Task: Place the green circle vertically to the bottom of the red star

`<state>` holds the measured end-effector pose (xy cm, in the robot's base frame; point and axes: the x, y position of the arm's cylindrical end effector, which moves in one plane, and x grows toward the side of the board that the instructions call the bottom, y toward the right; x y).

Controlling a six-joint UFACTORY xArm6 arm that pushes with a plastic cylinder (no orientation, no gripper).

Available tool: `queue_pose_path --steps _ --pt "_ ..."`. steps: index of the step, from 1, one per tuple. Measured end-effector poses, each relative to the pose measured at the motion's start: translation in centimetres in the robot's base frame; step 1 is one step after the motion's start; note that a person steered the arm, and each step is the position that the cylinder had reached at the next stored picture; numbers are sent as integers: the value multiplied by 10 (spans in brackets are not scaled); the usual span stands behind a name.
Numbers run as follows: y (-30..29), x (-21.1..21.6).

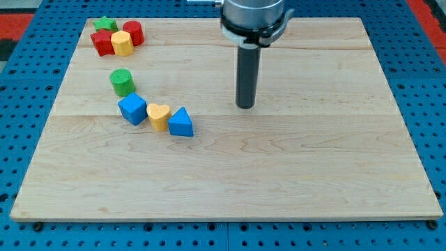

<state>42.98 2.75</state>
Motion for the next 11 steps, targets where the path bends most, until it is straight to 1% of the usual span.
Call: queue_pose_path --steps 1,2,3,4,5,6,7,8,9,10,11 --pt "-10 9" --pt "-2 -21" --pt "-15 -49" --pt "-77 -76" --pt "-143 -65" --pt "-192 -48" --pt "-197 -42" --pt "-198 -26" --pt "-218 -12" --pt "-208 -22" --pt "-212 -46"
